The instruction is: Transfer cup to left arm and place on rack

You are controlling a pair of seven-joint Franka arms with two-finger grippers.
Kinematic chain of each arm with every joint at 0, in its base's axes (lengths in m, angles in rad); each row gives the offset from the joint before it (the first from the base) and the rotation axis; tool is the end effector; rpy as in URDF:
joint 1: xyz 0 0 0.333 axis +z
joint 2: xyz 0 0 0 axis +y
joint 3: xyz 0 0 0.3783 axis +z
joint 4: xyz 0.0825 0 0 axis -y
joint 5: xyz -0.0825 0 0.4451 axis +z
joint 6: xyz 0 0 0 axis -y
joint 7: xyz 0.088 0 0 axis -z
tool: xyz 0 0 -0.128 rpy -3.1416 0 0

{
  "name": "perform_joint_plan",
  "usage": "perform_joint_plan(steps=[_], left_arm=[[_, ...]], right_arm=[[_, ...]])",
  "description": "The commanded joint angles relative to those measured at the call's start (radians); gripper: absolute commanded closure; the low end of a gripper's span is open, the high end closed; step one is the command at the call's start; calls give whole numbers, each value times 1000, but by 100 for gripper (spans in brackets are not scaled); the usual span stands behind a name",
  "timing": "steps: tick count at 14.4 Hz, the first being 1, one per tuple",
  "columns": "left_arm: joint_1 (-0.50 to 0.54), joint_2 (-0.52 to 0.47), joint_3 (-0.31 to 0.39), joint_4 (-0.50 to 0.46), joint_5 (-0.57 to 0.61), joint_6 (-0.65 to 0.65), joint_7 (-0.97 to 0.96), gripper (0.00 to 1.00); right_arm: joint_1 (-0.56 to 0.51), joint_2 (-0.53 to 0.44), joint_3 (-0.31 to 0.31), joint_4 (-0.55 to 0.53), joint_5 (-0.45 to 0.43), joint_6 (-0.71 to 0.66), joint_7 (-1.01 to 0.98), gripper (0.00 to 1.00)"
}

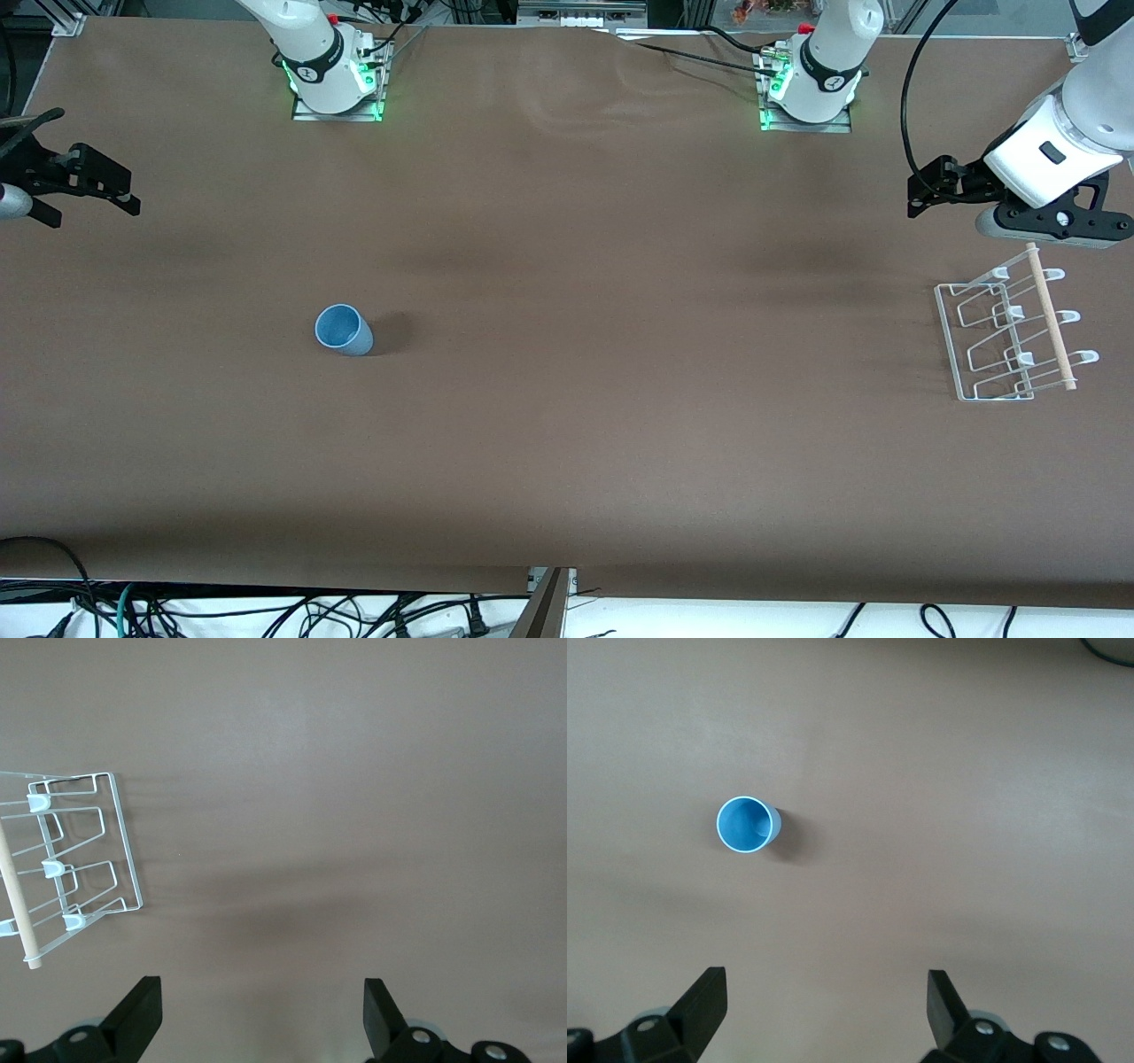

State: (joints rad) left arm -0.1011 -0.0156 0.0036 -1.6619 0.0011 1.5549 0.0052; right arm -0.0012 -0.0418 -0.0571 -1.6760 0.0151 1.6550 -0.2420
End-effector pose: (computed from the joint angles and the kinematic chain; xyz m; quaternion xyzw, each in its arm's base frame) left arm 0.5997 -0.0585 0.6257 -0.9976 0.0513 0.0456 0.0026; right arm 0.6058 -0.0342 0.6424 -0.9957 -0.0912 -0.0116 0.0071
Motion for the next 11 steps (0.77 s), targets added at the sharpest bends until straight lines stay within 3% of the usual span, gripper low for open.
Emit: perform_joint_plan(steps=[1,11], left_arm=[[3,13,-2,33,-4,-24,19,0],[0,14,-2,33,-3,-21,19,0]], right_arm=[[-5,8,9,10,-27,-15,-14,0],[32,42,11,47,-23,-38,66,0]])
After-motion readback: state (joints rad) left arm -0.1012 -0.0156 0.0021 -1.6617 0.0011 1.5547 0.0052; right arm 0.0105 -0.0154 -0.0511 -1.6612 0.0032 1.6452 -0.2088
